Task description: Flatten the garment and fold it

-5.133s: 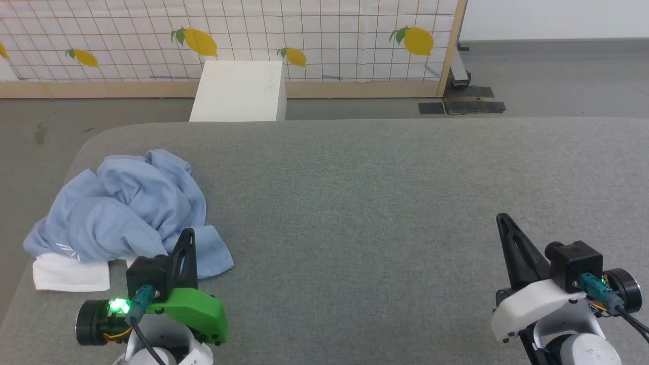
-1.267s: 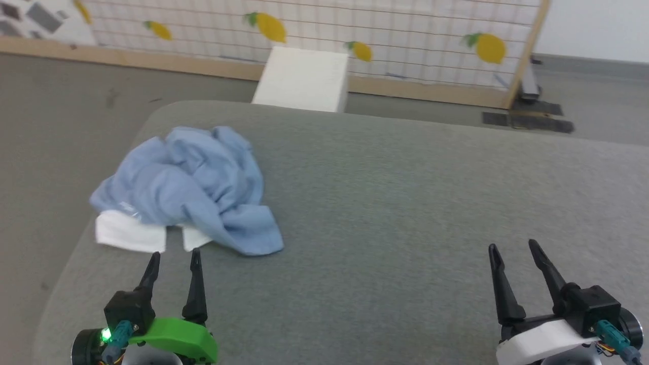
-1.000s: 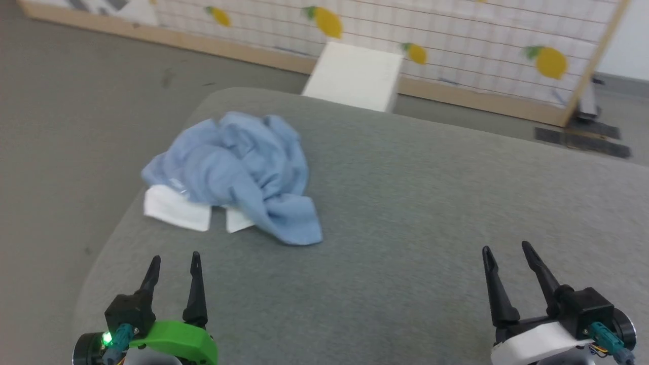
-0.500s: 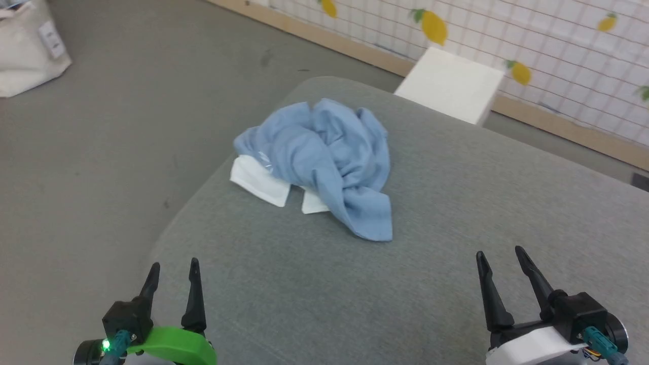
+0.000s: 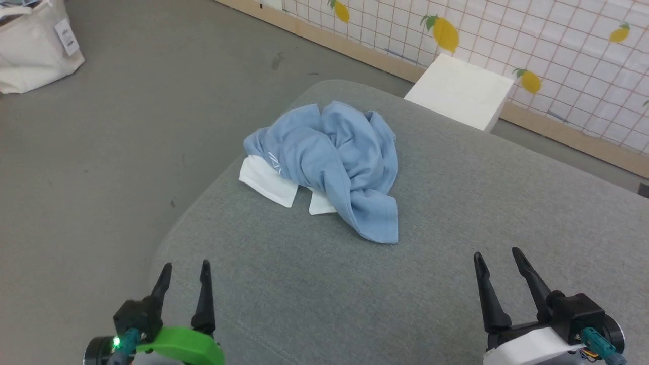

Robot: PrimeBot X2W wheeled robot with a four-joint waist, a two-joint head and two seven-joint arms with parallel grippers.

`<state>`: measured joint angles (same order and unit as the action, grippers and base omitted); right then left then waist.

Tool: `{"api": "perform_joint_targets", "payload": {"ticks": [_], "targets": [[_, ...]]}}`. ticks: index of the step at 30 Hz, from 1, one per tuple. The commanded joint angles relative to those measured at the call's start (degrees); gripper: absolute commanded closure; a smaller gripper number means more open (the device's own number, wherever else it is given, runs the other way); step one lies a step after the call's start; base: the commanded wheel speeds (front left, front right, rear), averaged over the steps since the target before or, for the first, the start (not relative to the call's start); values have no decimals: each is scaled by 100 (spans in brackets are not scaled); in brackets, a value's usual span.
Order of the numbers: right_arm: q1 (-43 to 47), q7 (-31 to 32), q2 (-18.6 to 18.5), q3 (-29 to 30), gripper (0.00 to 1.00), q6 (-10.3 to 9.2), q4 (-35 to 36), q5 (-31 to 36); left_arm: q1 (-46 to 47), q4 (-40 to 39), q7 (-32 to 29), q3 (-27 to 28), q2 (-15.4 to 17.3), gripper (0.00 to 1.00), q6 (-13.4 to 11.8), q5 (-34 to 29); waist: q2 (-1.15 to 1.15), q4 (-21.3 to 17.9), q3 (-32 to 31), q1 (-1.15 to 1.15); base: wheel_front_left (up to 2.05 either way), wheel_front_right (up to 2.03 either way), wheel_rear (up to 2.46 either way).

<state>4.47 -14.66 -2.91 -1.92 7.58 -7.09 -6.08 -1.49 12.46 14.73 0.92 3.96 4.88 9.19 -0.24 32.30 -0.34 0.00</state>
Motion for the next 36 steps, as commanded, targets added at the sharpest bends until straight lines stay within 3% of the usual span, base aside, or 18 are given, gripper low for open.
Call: {"api": "perform_joint_targets", "payload": {"ticks": [1,9,17,22,27,31,36], "targets": [[14,-34,3,-18,0,-9,6,-33,203,17,18,-58,40,0,45,36,24,-58,22,0,0,0,0],[-180,0,3,-75,0,-9,82,169,1707,496,-65,-163,191,0,182,397,24,-549,380,0,0,0,0],[-512,268,3,-34,0,-9,422,497,3791,1920,-720,-355,569,0,255,1275,24,-1320,1175,0,0,0,0],[-608,382,3,11,0,-9,652,624,4835,2851,-1786,-824,964,0,258,1889,24,-1799,1639,0,0,0,0],[-633,432,3,104,0,-9,876,692,5473,3715,-3300,-1196,1270,0,259,2300,24,-2150,1997,0,0,0,0],[-625,445,3,168,0,-9,1012,713,5799,4223,-4362,-1387,1340,0,259,2407,24,-2286,2195,0,0,0,0],[-633,421,3,212,0,-9,1096,697,5922,4498,-5232,-1747,1283,0,260,2402,24,-2316,2352,0,0,0,0]]}}
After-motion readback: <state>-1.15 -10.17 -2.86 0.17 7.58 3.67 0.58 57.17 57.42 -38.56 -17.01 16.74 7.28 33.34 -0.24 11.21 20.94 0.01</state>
